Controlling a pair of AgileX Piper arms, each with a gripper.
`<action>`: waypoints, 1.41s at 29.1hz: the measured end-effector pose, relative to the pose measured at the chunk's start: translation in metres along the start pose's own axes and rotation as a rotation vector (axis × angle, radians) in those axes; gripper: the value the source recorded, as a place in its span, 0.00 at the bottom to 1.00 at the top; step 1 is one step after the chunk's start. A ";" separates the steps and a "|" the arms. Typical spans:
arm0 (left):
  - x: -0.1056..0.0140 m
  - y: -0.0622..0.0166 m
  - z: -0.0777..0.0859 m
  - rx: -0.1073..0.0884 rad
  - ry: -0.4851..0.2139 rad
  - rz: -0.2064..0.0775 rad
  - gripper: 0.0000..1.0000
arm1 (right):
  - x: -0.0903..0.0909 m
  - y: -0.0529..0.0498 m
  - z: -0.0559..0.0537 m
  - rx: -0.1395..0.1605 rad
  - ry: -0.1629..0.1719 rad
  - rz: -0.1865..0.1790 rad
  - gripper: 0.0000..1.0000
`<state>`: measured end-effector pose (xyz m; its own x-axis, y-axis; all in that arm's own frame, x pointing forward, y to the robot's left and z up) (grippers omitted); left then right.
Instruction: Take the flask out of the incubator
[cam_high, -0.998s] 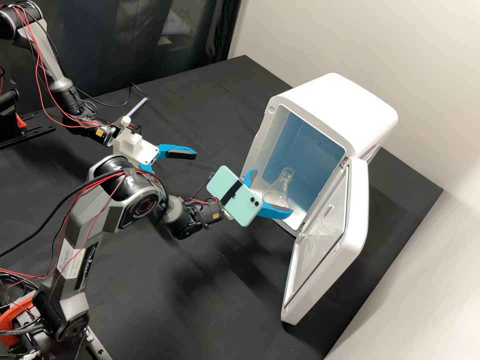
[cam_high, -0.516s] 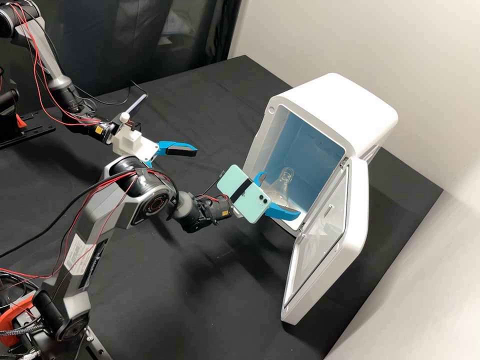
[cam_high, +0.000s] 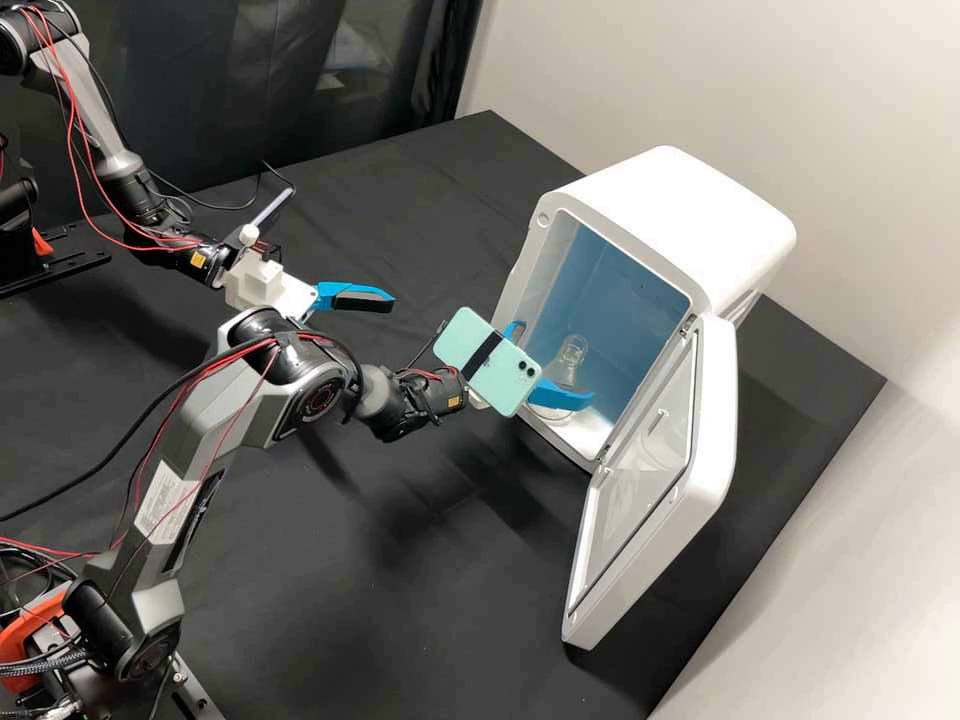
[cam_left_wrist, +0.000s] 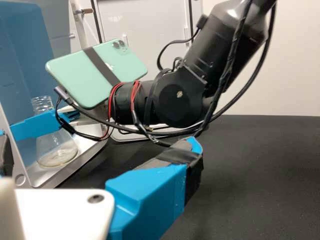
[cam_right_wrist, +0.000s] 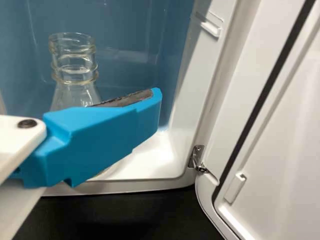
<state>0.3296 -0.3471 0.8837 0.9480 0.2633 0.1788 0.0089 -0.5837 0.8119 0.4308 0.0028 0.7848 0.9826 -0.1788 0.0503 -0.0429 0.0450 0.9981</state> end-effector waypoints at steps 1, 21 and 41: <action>0.000 0.0000 0.000 0.000 0.000 0.000 1.00 | 0.002 -0.001 0.000 0.000 -0.001 -0.001 1.00; 0.000 0.0005 -0.003 -0.001 0.009 0.001 1.00 | 0.037 -0.017 0.006 0.012 -0.033 -0.058 1.00; 0.000 0.0005 -0.003 0.001 0.009 0.001 1.00 | 0.056 -0.016 0.024 0.021 -0.081 -0.062 0.00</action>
<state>0.3285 -0.3450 0.8858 0.9452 0.2692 0.1848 0.0081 -0.5851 0.8110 0.4819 -0.0310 0.7724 0.9656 -0.2598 -0.0100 0.0132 0.0104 0.9999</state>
